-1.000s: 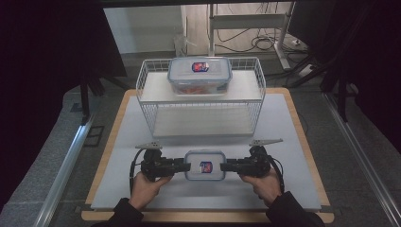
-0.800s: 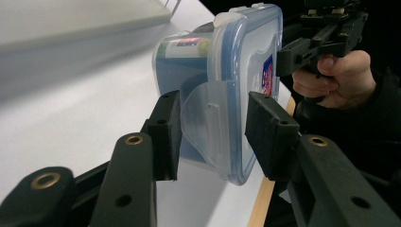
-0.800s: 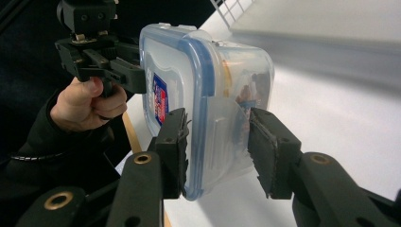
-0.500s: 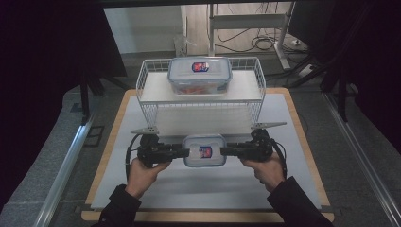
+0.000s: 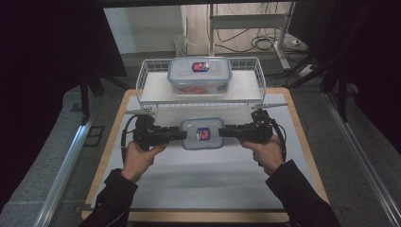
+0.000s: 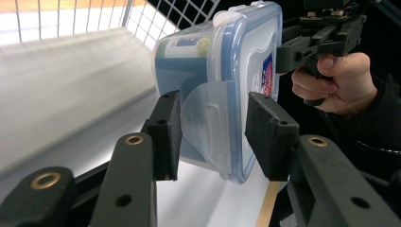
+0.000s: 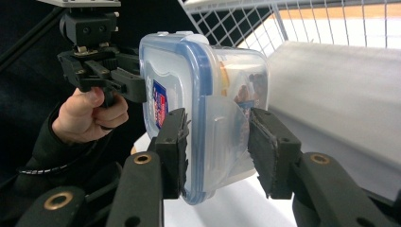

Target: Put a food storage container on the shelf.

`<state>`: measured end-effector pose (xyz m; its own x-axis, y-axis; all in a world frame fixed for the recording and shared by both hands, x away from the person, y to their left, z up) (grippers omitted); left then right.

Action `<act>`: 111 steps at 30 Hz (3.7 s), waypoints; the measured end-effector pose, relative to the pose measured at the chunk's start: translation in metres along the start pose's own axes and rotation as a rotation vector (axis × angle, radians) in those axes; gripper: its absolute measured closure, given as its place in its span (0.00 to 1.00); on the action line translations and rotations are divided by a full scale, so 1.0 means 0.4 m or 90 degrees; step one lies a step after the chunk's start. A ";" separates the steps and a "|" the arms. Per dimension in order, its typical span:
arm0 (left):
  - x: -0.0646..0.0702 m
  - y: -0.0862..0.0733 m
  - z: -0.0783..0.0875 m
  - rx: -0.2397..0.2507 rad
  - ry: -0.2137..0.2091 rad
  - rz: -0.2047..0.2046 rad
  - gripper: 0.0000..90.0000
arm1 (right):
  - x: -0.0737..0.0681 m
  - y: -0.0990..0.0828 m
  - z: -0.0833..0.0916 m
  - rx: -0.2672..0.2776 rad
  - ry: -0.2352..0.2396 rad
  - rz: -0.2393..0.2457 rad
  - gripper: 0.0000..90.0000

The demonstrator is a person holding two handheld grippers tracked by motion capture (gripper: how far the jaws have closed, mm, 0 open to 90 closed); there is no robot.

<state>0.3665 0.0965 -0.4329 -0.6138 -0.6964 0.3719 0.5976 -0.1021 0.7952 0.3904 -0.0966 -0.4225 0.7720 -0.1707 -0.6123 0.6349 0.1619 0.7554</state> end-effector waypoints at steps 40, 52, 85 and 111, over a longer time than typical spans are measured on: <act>-0.067 0.355 0.056 0.057 0.026 0.019 0.64 | 0.006 0.354 0.006 0.074 0.007 0.012 0.64; -0.106 0.435 0.036 0.067 0.031 0.040 0.64 | 0.038 0.439 0.006 0.098 0.007 0.004 0.64; -0.140 0.458 -0.013 0.083 0.077 0.075 0.47 | 0.107 0.489 0.005 0.123 -0.117 0.031 0.56; -0.080 0.363 -0.026 0.082 0.174 -0.104 0.92 | 0.043 0.353 -0.047 -0.012 -0.189 0.214 1.00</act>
<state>0.4783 0.0967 -0.3345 -0.5245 -0.8448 0.1055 0.4220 -0.1504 0.8940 0.4941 -0.0583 -0.3308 0.8950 -0.3769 -0.2385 0.3533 0.2728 0.8948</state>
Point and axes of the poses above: each handheld gripper's, and its own axes: z roughly backward along the jaws, y roughly out of its top, x roughly to its right, the point moved 9 cm from there along -z, roughly forward along the jaws, and after that the axes turned 15 degrees about y, right-handed, at the moved point
